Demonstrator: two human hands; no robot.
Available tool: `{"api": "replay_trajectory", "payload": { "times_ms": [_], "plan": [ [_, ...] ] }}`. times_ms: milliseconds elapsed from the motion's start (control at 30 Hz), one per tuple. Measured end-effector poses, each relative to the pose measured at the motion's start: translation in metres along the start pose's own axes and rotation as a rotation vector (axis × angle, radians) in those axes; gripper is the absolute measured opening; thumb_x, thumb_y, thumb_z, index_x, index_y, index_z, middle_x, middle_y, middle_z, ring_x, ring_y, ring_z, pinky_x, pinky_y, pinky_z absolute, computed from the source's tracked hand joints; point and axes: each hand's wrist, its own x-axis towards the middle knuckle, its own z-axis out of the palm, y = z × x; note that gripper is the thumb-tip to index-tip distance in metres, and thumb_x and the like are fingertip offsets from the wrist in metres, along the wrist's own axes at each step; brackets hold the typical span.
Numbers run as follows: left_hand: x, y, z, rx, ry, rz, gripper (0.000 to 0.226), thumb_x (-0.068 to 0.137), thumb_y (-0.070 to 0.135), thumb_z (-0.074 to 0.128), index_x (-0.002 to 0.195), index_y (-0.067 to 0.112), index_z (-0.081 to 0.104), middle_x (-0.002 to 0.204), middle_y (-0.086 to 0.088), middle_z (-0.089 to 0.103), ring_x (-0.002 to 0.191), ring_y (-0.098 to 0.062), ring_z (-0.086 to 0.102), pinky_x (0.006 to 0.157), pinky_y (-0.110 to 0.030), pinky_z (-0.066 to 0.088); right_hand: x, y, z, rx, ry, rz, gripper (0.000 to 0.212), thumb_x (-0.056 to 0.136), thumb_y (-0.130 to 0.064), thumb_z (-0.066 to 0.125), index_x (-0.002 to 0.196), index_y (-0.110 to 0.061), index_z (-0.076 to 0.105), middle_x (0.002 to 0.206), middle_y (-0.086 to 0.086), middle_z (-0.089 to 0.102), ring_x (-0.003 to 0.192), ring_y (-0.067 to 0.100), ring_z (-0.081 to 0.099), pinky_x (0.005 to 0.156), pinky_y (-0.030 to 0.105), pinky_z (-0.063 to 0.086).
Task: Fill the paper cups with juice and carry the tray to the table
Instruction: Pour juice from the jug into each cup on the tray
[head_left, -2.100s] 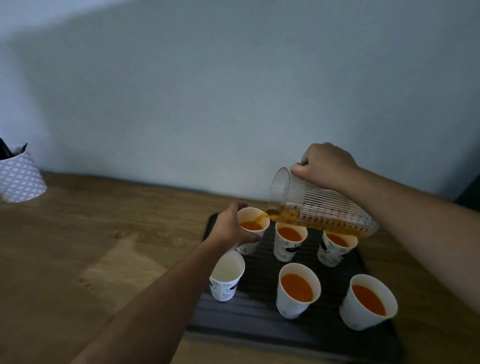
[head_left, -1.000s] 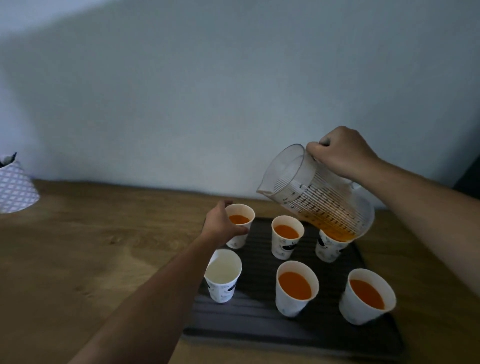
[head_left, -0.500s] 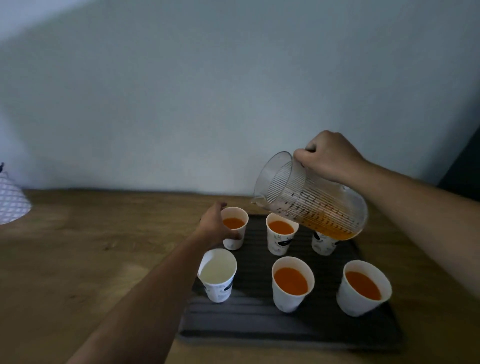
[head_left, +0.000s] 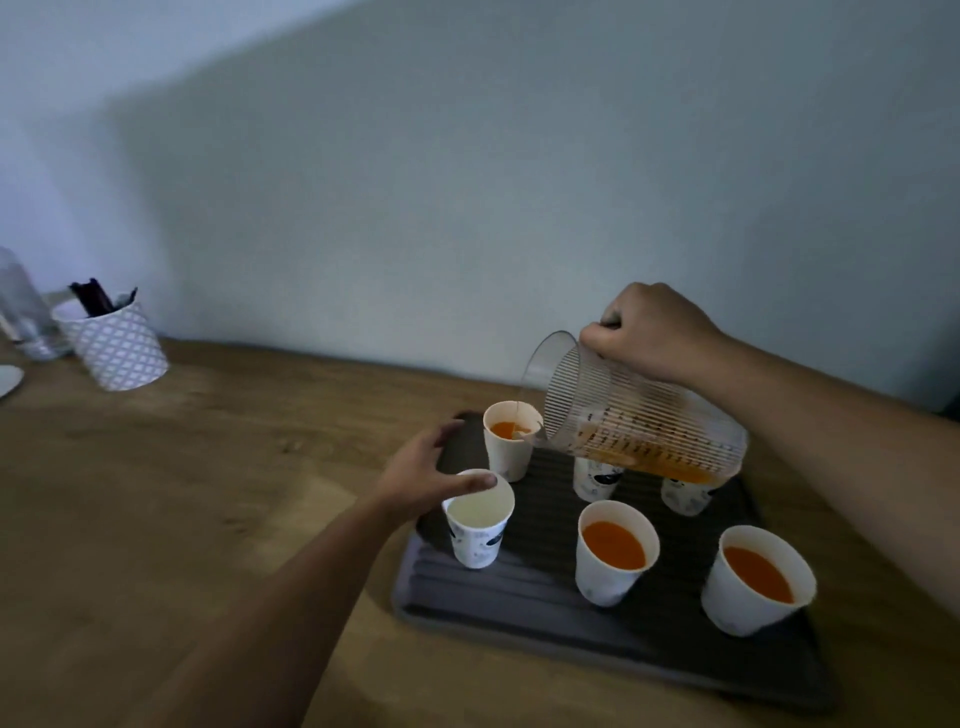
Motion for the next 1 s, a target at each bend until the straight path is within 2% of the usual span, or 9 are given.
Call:
{"api": "replay_trajectory", "payload": {
  "times_ms": [33, 100, 233, 367, 467, 600, 700, 933, 1000],
  "plan": [
    [-0.004, -0.004, 0.001, 0.015, -0.005, 0.001, 0.120, 0.034, 0.074, 0.078, 0.138, 0.024, 0.044, 0.140, 0.001, 0.049, 0.128, -0.013, 0.045, 0.104, -0.030, 0.039, -0.001, -0.003, 0.001, -0.011, -0.010, -0.008, 0.045, 0.082, -0.032, 0.058, 0.043, -0.017, 0.041, 0.043, 0.000, 0.033, 0.042, 0.017, 0.030, 0.050, 0.027, 0.025],
    [-0.012, -0.010, 0.004, 0.072, -0.025, -0.003, 0.121, 0.032, 0.070, 0.080, 0.139, 0.028, 0.042, 0.142, 0.004, 0.048, 0.129, -0.013, 0.046, 0.108, -0.038, 0.039, -0.002, -0.009, 0.004, -0.030, -0.026, -0.021, 0.045, 0.083, -0.033, 0.058, 0.044, -0.016, 0.043, 0.043, 0.000, 0.035, 0.042, 0.017, 0.031, 0.050, 0.027, 0.026],
    [-0.024, -0.019, 0.012, 0.111, -0.062, -0.003, 0.119, 0.033, 0.059, 0.084, 0.140, 0.030, 0.041, 0.139, 0.005, 0.051, 0.121, -0.014, 0.053, 0.103, -0.042, 0.046, -0.006, -0.020, 0.010, -0.065, -0.042, -0.034, 0.044, 0.083, -0.034, 0.058, 0.045, -0.015, 0.046, 0.043, 0.000, 0.038, 0.042, 0.017, 0.034, 0.049, 0.027, 0.027],
    [-0.029, -0.027, 0.018, 0.103, -0.003, 0.047, 0.107, 0.035, 0.052, 0.087, 0.131, 0.027, 0.048, 0.121, 0.009, 0.062, 0.109, -0.010, 0.059, 0.098, -0.037, 0.049, -0.010, -0.027, 0.018, -0.085, -0.071, -0.049, 0.041, 0.084, -0.035, 0.057, 0.049, -0.015, 0.053, 0.046, 0.000, 0.045, 0.044, 0.017, 0.038, 0.048, 0.026, 0.028],
    [-0.031, -0.032, 0.021, 0.104, 0.041, 0.073, 0.091, 0.044, 0.036, 0.093, 0.126, 0.026, 0.053, 0.114, 0.011, 0.064, 0.105, -0.008, 0.060, 0.093, -0.028, 0.048, -0.013, -0.032, 0.024, -0.108, -0.091, -0.063, 0.038, 0.084, -0.035, 0.057, 0.053, -0.013, 0.058, 0.047, 0.000, 0.046, 0.044, 0.015, 0.038, 0.048, 0.024, 0.029],
    [-0.032, -0.040, 0.023, 0.061, 0.087, 0.089, 0.084, 0.042, 0.036, 0.092, 0.119, 0.027, 0.058, 0.110, 0.011, 0.068, 0.101, -0.008, 0.063, 0.092, -0.033, 0.052, -0.015, -0.036, 0.030, -0.173, -0.076, -0.084, 0.037, 0.084, -0.036, 0.056, 0.060, -0.009, 0.067, 0.049, 0.000, 0.048, 0.046, 0.016, 0.041, 0.049, 0.025, 0.031],
    [-0.033, -0.041, 0.024, 0.044, 0.112, 0.095, 0.081, 0.045, 0.028, 0.094, 0.118, 0.025, 0.059, 0.108, 0.009, 0.069, 0.100, -0.010, 0.064, 0.089, -0.028, 0.052, -0.017, -0.038, 0.034, -0.214, -0.069, -0.097, 0.037, 0.085, -0.037, 0.055, 0.060, -0.011, 0.066, 0.050, 0.000, 0.050, 0.046, 0.016, 0.042, 0.048, 0.024, 0.031],
    [-0.033, -0.042, 0.027, 0.017, 0.124, 0.088, 0.079, 0.047, 0.027, 0.094, 0.117, 0.025, 0.059, 0.107, 0.009, 0.068, 0.097, -0.008, 0.063, 0.086, -0.023, 0.051, -0.016, -0.043, 0.040, -0.268, -0.074, -0.121, 0.039, 0.086, -0.043, 0.055, 0.069, -0.012, 0.071, 0.059, 0.003, 0.062, 0.049, 0.016, 0.050, 0.051, 0.024, 0.035],
    [-0.033, -0.040, 0.027, 0.018, 0.120, 0.091, 0.077, 0.048, 0.025, 0.094, 0.117, 0.025, 0.058, 0.107, 0.009, 0.067, 0.097, -0.007, 0.062, 0.086, -0.022, 0.050, -0.016, -0.044, 0.040, -0.284, -0.078, -0.122, 0.039, 0.086, -0.043, 0.055, 0.068, -0.012, 0.070, 0.055, 0.002, 0.059, 0.049, 0.015, 0.048, 0.050, 0.023, 0.034]
  ]
}}
